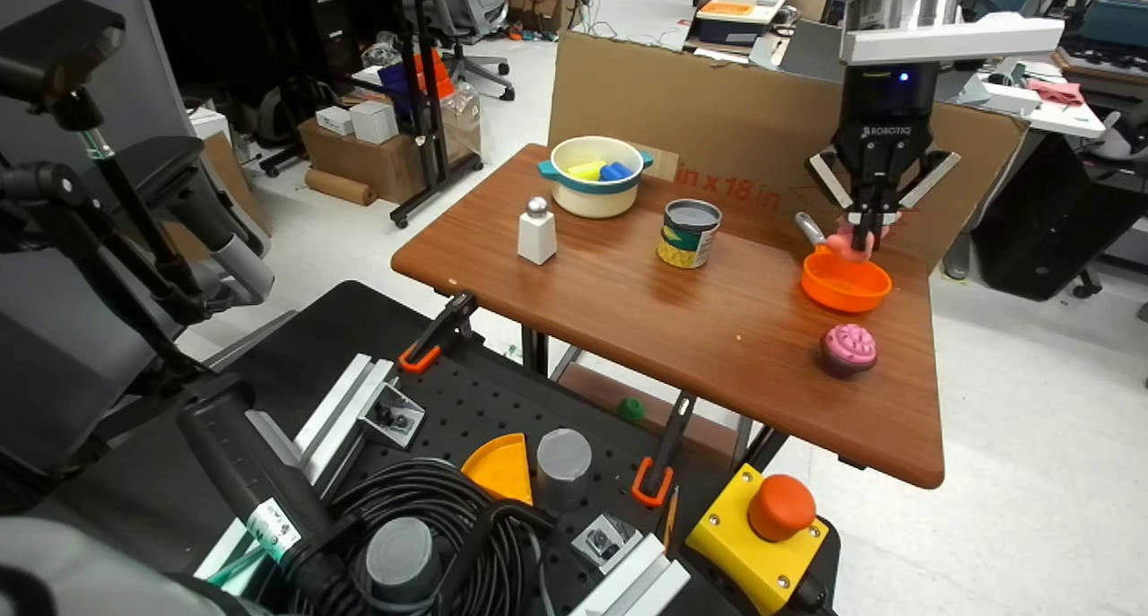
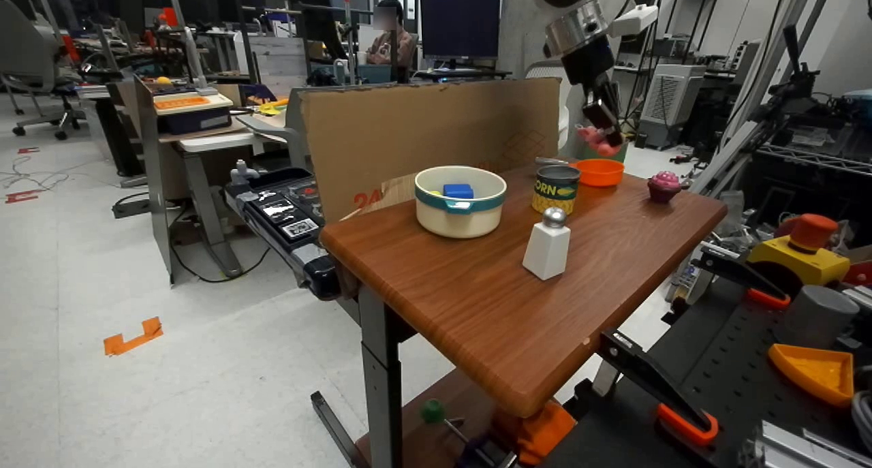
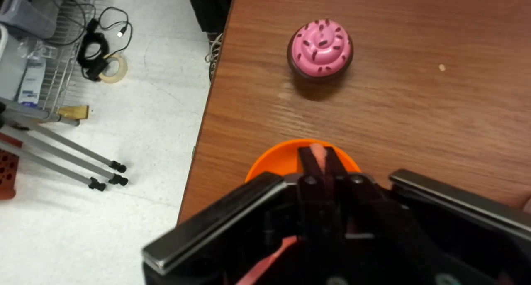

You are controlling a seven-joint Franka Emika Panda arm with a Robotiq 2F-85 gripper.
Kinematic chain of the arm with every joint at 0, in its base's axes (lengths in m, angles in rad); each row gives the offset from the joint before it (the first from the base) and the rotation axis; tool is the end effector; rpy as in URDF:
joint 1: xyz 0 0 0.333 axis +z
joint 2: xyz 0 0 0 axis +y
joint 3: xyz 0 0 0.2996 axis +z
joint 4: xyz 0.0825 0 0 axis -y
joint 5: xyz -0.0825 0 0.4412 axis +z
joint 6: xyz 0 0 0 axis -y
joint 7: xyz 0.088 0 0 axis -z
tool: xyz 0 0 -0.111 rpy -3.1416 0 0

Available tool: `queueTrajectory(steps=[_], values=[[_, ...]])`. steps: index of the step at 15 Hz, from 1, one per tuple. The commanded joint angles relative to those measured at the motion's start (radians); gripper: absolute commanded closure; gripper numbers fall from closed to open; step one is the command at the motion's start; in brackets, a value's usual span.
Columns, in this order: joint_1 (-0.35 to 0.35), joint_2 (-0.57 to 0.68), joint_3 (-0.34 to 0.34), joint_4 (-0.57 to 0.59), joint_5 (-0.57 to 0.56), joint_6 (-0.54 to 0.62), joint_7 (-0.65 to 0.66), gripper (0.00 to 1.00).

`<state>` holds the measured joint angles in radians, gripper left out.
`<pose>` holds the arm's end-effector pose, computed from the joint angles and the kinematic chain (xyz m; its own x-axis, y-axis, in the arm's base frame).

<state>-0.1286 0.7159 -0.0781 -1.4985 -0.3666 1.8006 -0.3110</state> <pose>0.6813 -0.1696 0.1767 0.8470 0.1836 -0.4988 0.3140 -0.9300 0.1910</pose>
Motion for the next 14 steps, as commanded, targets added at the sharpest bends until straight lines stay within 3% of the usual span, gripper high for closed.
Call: queueTrajectory(steps=[1, 5, 14], values=[[-0.025, -0.012, -0.003, 0.02, 0.112, -0.04, 0.102, 0.98], [-0.034, -0.017, -0.012, 0.026, 0.201, -0.033, 0.215, 0.98], [0.087, 0.015, -0.021, 0.119, 0.107, -0.134, 0.303, 0.98]])
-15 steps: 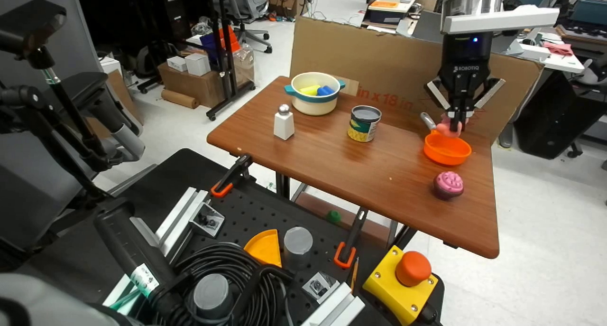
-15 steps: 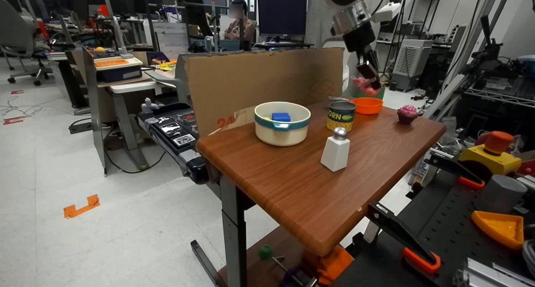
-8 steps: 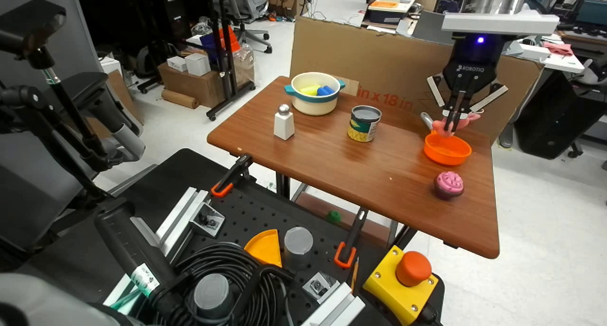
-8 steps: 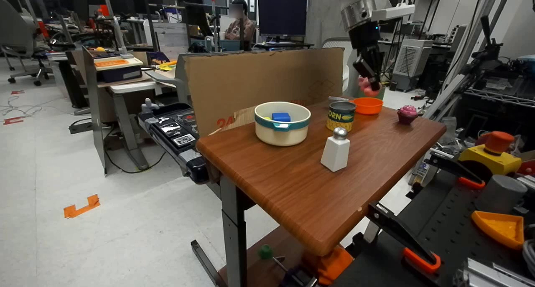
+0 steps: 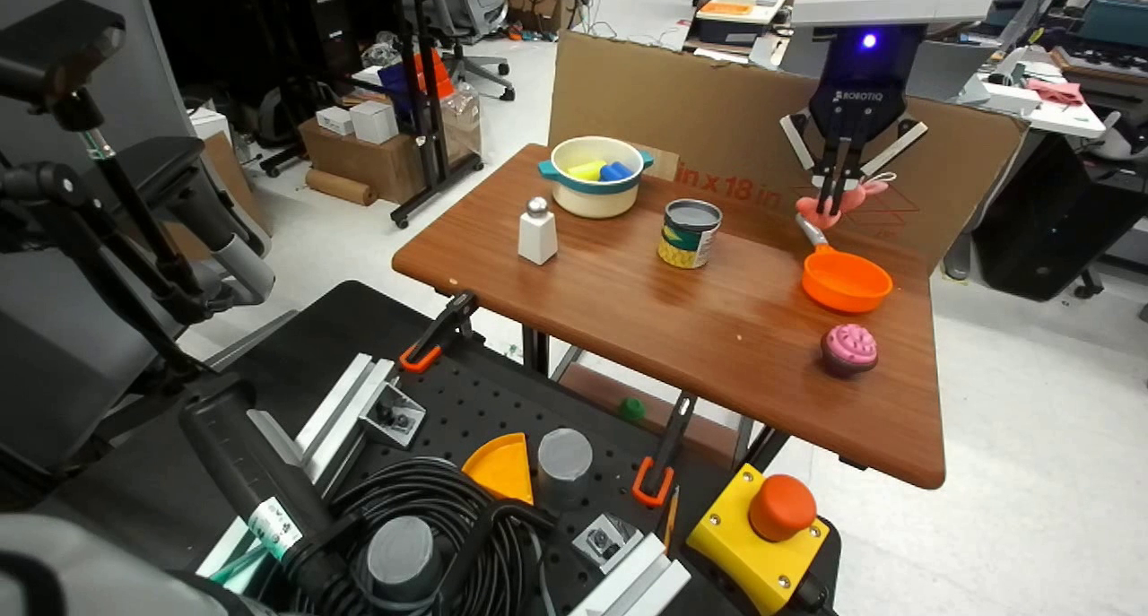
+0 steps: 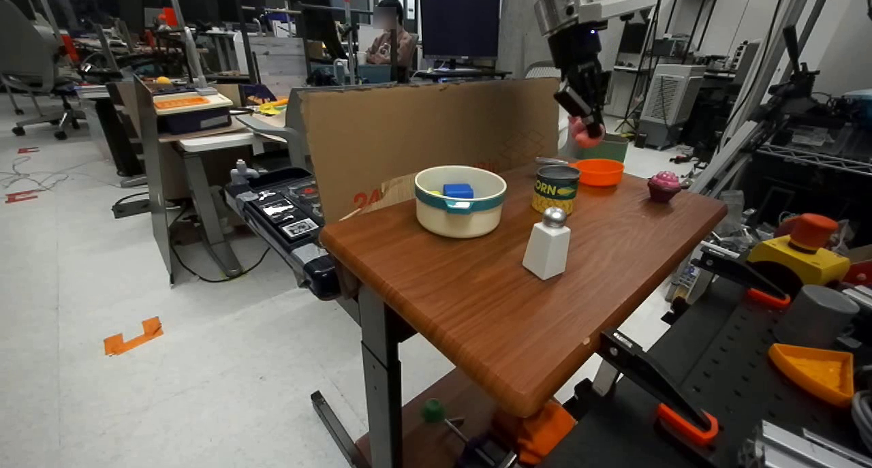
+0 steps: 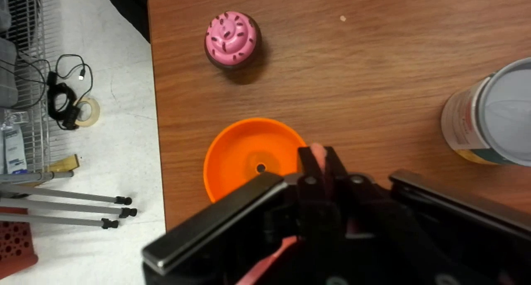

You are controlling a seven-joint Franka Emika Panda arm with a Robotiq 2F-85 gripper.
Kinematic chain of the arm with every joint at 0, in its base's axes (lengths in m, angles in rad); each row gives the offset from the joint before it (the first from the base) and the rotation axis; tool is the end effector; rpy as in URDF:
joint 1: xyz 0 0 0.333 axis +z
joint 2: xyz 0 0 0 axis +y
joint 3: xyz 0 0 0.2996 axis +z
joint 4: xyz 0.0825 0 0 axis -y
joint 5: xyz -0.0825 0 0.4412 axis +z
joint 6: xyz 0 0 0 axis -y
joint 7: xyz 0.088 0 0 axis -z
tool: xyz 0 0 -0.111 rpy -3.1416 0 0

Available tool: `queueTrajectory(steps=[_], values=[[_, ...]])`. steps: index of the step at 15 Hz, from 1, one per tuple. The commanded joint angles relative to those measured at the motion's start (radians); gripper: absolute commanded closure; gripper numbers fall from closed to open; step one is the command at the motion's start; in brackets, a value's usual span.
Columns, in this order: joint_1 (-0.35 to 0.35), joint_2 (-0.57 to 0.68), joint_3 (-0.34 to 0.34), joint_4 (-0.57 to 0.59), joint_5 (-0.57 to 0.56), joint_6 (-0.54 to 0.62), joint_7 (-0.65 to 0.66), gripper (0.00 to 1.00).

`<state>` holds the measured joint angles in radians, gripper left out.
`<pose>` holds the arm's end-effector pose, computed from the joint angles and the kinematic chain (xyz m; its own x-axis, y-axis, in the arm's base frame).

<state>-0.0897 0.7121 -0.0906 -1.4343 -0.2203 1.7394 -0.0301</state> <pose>0.6982 -0.1403 0.2030 0.9081 -0.1024 -0.4059 -0.0075 -0.9734 0.2288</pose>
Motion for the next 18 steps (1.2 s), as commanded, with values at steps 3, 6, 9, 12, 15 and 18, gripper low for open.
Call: queueTrajectory(steps=[3, 6, 9, 12, 15, 18], values=[[0.086, 0.03, -0.002, 0.087, -0.078, -0.126, 0.012, 0.98], [0.098, 0.035, 0.012, 0.107, -0.094, -0.16, -0.036, 0.98], [0.107, 0.025, 0.019, 0.1, -0.115, -0.141, -0.065, 0.98], [0.122, 0.01, 0.023, 0.085, -0.16, -0.106, -0.086, 0.98], [0.141, 0.005, 0.025, 0.08, -0.2, -0.093, -0.092, 0.98], [0.15, 0.012, 0.027, 0.085, -0.212, -0.089, -0.093, 0.98]])
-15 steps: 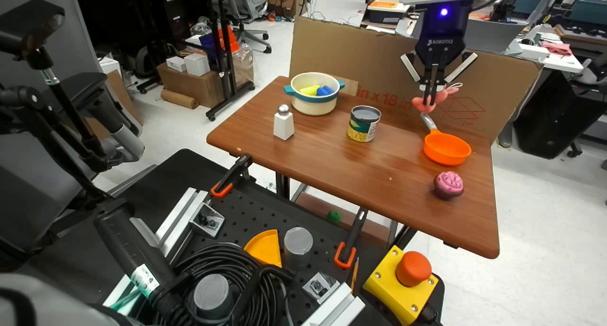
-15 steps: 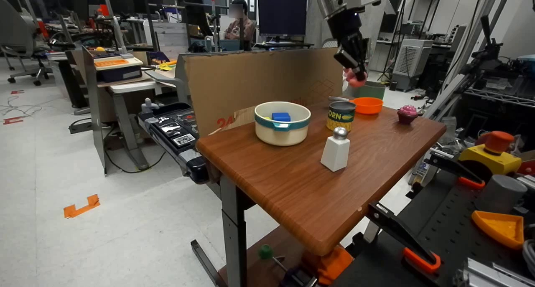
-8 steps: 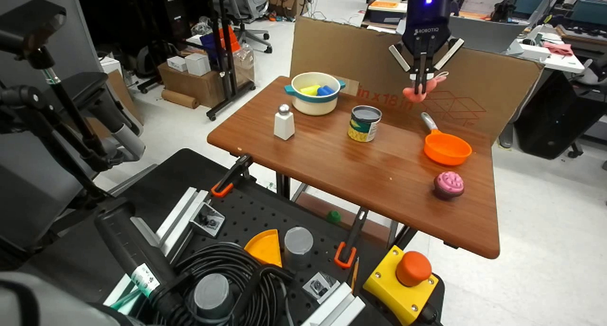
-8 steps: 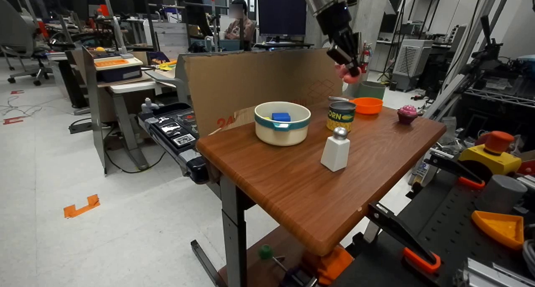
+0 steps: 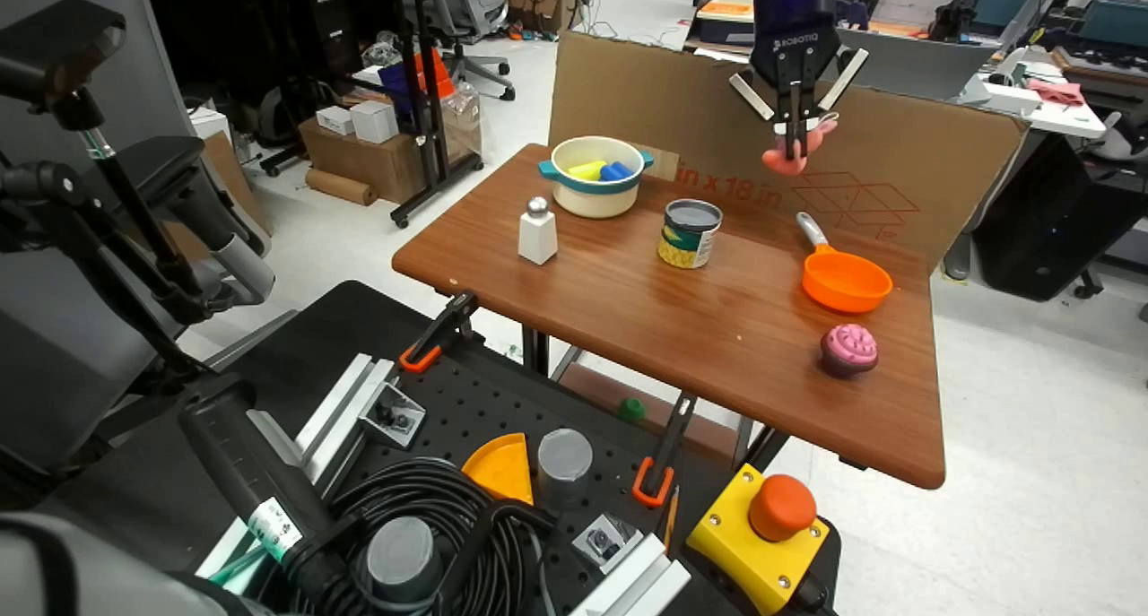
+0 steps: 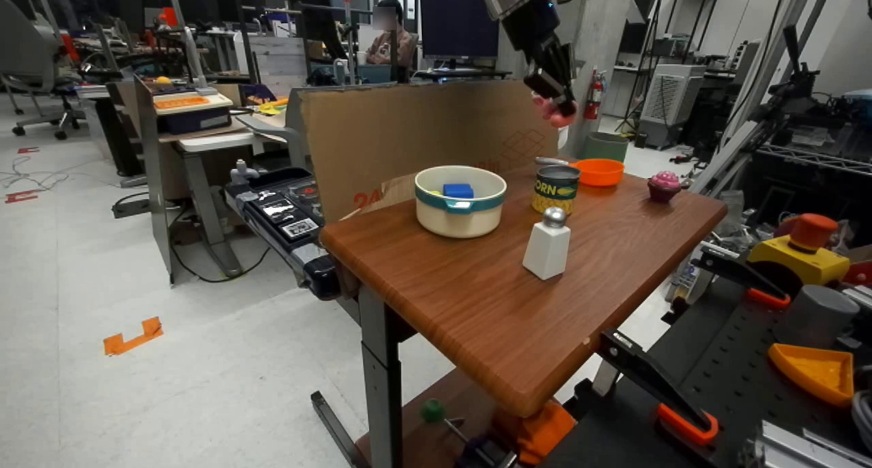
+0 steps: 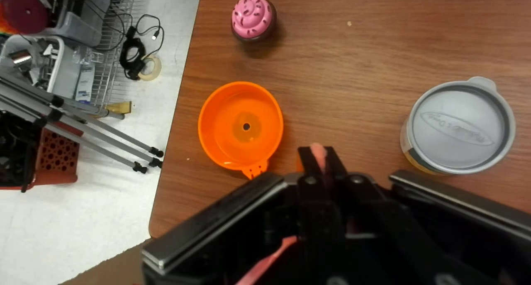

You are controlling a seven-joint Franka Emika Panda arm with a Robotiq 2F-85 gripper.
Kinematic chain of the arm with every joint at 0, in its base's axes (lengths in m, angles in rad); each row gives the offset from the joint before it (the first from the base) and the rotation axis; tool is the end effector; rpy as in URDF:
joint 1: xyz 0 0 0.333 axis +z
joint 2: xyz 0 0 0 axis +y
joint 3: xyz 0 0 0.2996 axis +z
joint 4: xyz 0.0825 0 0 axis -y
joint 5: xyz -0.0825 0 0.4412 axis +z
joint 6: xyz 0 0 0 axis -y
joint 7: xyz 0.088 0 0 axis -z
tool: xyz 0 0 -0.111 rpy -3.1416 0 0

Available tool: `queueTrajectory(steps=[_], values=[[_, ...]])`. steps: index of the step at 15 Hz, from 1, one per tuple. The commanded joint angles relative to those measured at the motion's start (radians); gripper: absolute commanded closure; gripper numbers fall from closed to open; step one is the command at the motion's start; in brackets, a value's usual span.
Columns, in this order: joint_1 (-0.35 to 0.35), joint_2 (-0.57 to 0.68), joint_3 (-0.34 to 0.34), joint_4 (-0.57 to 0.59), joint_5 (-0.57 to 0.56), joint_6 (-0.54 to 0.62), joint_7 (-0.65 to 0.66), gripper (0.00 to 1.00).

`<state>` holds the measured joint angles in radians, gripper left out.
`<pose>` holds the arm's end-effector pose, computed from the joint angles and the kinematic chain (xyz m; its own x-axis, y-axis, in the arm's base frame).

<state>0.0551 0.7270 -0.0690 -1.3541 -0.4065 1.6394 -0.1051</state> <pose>0.7226 -0.0436 0.2309 0.8763 0.1049 -0.4703 0.2894 -0.8950 0.3395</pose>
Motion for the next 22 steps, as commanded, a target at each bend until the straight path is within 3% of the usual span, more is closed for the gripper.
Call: queueTrajectory(steps=[1, 13, 22], values=[[0.006, 0.006, 0.002, 0.019, -0.01, 0.003, 0.014, 0.98], [-0.104, 0.069, 0.021, 0.15, 0.212, -0.077, -0.041, 0.98], [-0.061, 0.183, 0.033, 0.334, 0.184, -0.23, -0.085, 0.98]])
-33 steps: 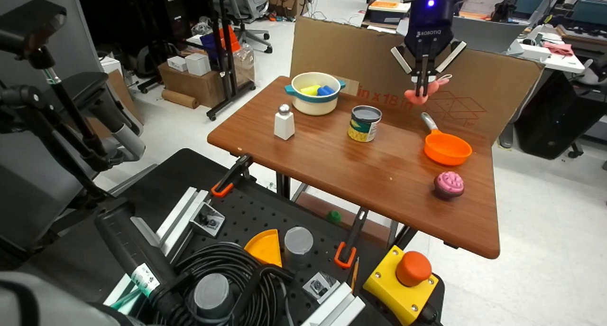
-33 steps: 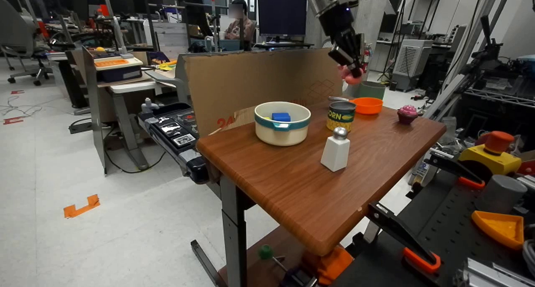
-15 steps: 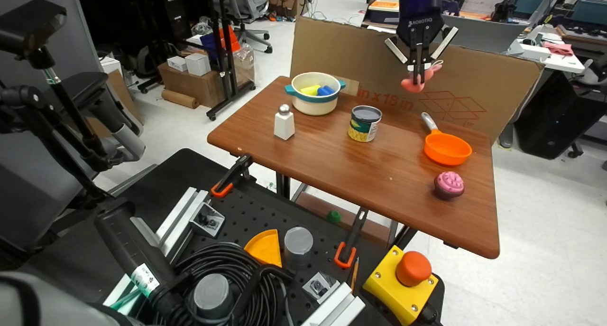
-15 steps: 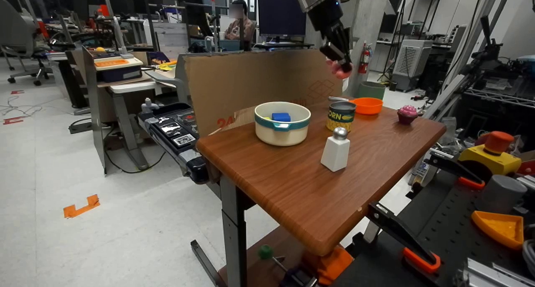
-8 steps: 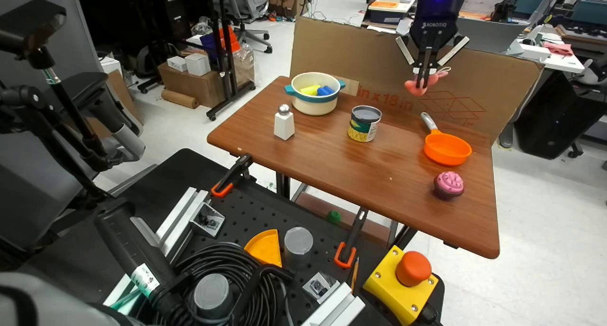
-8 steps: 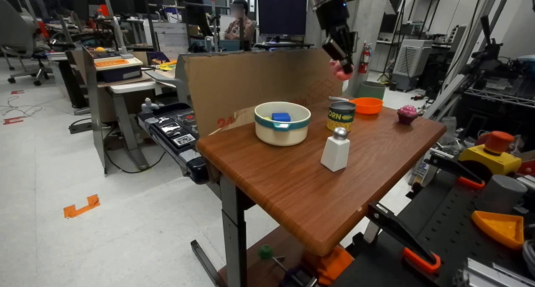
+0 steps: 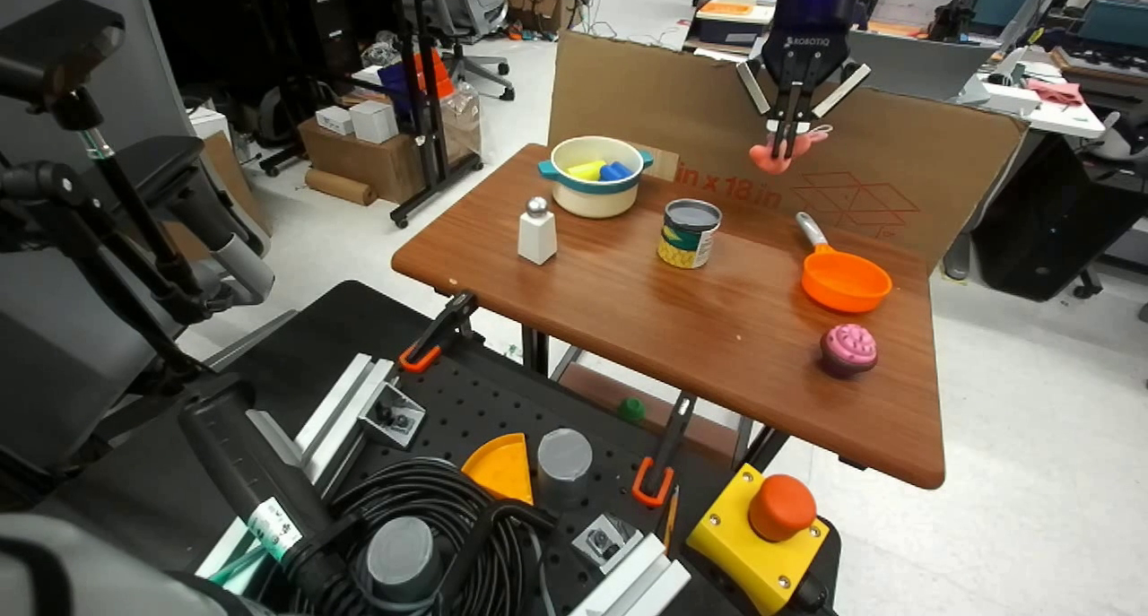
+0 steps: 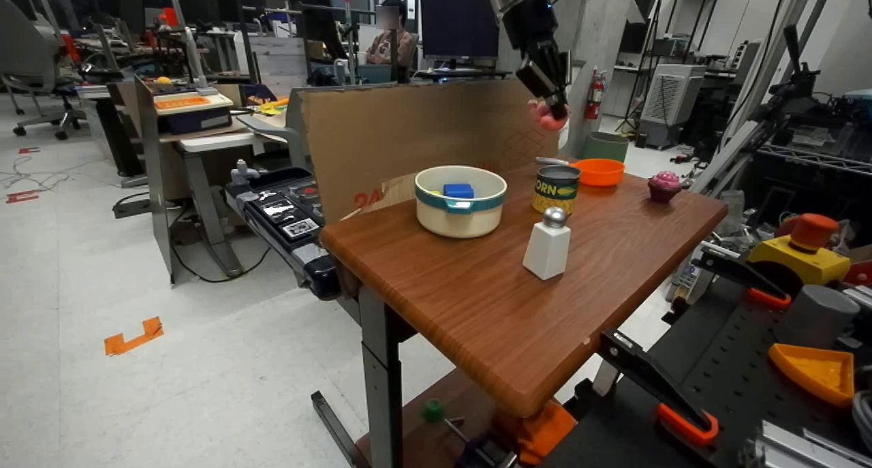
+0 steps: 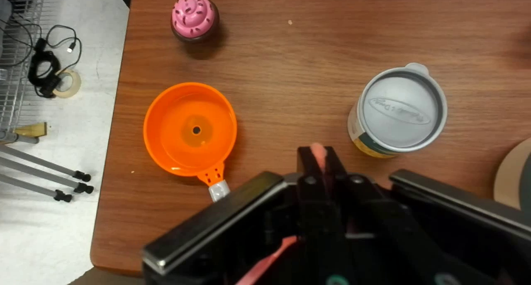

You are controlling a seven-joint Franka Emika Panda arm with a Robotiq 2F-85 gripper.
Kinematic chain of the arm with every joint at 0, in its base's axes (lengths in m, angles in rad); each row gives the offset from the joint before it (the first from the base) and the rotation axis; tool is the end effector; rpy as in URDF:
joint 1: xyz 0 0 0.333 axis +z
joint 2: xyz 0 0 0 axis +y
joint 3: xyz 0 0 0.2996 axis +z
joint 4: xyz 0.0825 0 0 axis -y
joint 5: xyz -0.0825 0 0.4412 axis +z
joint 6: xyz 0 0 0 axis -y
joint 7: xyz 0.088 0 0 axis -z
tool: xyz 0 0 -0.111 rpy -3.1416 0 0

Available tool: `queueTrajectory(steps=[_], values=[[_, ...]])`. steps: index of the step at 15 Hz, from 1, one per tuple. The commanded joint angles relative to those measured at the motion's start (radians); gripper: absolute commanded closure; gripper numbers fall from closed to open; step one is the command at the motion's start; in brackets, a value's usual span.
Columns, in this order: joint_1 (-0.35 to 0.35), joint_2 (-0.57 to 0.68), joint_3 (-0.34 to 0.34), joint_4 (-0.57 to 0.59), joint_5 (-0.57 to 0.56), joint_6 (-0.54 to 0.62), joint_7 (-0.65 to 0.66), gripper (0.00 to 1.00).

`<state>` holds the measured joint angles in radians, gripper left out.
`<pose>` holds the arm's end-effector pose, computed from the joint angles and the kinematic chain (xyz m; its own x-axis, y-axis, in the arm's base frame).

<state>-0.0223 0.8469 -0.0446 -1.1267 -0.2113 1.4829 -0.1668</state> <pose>0.7413 -0.0665 0.2369 0.8626 0.0830 -0.4991 0.1774 -0.9734 0.1447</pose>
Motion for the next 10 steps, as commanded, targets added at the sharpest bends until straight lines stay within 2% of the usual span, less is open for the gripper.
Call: queueTrajectory(steps=[1, 3, 10], values=[[0.022, 0.073, 0.008, 0.119, -0.014, -0.082, -0.026, 0.98], [0.032, 0.073, 0.003, 0.114, -0.021, -0.077, -0.017, 0.98], [0.059, -0.035, -0.028, -0.102, -0.114, 0.103, 0.113, 0.98]])
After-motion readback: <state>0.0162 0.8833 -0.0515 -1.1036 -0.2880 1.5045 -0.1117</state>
